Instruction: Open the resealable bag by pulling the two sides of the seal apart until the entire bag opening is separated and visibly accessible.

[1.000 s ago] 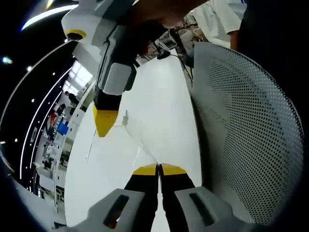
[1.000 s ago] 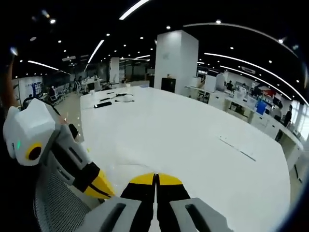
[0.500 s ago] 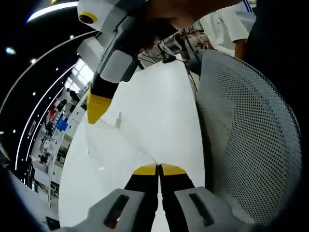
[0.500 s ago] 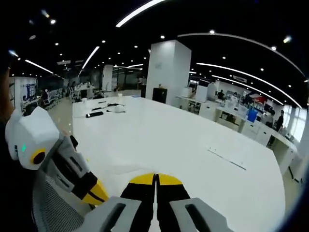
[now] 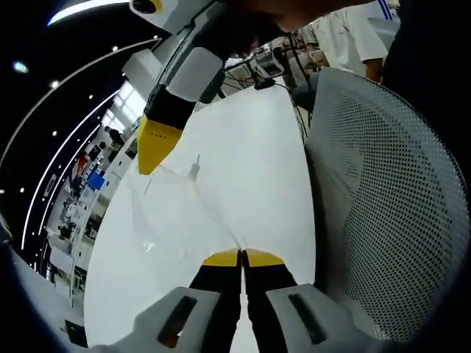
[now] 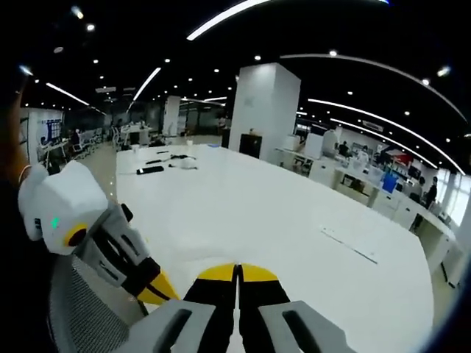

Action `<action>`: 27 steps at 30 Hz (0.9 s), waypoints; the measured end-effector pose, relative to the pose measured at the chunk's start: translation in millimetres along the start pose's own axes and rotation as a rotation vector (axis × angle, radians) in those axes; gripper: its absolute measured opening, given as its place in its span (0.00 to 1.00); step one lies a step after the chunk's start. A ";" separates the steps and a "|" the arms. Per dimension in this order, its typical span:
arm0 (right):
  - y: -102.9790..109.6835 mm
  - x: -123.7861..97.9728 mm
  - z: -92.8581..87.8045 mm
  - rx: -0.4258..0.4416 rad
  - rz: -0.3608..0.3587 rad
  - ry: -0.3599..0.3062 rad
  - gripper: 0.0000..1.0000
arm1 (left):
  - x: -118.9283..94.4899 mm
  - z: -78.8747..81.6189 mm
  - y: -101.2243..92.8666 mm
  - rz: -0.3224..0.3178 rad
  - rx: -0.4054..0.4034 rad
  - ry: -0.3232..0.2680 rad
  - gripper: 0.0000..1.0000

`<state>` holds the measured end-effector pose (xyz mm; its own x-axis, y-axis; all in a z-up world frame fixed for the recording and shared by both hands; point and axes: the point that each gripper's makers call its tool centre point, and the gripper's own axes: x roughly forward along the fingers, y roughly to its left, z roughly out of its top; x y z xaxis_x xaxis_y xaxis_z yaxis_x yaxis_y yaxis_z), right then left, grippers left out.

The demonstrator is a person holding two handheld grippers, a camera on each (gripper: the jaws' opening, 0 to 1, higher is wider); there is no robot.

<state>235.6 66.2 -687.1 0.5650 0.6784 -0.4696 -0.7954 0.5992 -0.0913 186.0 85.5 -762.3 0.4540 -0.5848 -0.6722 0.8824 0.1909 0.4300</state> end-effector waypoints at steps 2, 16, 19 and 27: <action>5.7 3.5 -13.2 0.004 0.008 0.024 0.00 | 1.0 -8.7 -8.6 -0.020 0.006 0.034 0.00; 39.2 20.3 -72.1 -0.189 0.049 0.188 0.00 | 3.1 -22.3 -13.6 -0.025 -0.169 0.047 0.28; 39.1 23.7 -77.3 -0.166 0.046 0.195 0.00 | -1.7 -16.3 -14.4 -0.029 -0.186 0.020 0.36; 28.2 33.8 -90.1 -0.167 0.030 0.215 0.00 | -8.8 -14.9 -16.5 -0.019 -0.271 -0.002 0.44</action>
<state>212.5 67.7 -784.7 0.4950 0.5788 -0.6481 -0.8465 0.4896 -0.2093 169.4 99.3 -772.5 0.4368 -0.5922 -0.6771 0.8918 0.3839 0.2395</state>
